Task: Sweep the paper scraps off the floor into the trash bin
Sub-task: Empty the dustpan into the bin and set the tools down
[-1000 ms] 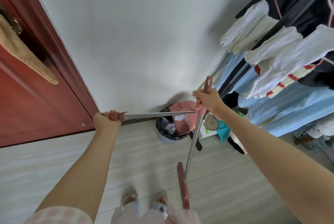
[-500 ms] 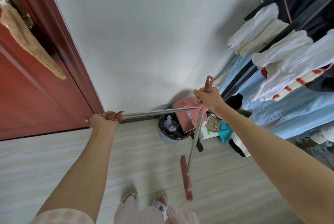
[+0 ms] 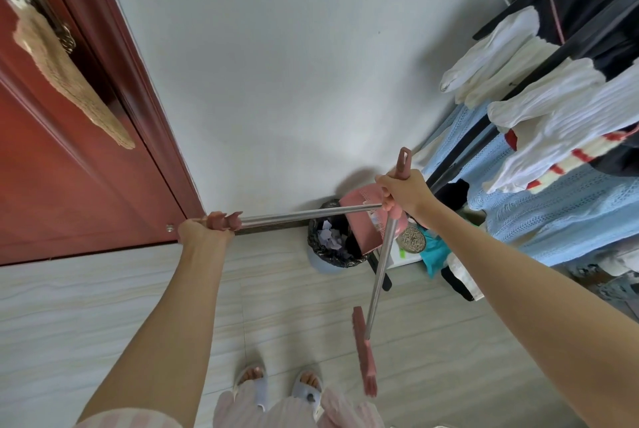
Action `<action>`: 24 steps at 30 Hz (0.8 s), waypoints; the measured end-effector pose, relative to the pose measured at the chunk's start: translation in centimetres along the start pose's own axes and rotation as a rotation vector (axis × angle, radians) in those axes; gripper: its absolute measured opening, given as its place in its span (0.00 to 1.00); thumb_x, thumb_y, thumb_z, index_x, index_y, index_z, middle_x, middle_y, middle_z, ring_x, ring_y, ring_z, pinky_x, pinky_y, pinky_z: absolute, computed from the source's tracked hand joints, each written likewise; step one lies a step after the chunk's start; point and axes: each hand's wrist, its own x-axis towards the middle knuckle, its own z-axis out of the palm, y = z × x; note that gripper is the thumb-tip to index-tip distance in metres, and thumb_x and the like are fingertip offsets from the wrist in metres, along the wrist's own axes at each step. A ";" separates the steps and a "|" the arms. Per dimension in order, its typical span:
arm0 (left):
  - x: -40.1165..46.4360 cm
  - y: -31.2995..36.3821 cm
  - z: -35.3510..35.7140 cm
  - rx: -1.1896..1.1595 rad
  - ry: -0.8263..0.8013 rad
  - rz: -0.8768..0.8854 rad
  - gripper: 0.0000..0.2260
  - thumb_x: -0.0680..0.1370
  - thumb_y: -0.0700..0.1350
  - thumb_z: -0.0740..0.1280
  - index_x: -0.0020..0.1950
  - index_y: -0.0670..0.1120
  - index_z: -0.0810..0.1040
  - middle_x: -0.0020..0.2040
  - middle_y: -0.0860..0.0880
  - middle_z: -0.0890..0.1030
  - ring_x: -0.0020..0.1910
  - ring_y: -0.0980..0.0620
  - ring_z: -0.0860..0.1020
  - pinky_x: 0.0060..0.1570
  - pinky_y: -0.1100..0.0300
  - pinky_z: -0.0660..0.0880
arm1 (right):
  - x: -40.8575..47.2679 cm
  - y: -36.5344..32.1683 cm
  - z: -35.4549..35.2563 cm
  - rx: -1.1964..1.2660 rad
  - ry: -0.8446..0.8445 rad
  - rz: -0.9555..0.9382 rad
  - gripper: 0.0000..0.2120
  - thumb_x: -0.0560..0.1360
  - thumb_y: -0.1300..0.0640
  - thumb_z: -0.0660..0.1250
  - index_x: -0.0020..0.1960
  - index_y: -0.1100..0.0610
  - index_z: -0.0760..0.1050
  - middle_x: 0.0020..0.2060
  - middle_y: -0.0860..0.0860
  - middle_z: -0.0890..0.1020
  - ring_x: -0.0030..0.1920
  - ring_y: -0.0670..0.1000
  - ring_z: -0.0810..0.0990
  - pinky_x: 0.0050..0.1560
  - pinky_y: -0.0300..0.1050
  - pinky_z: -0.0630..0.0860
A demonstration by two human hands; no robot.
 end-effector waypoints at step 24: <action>3.4 -3.2 -1.4 0.158 0.002 -0.145 0.23 0.83 0.43 0.41 0.67 0.34 0.68 0.56 0.34 0.80 0.55 0.38 0.80 0.51 0.50 0.75 | -0.8 -2.0 -1.6 0.083 0.176 -0.096 0.18 0.76 0.62 0.61 0.27 0.61 0.70 0.17 0.48 0.74 0.19 0.44 0.72 0.29 0.35 0.73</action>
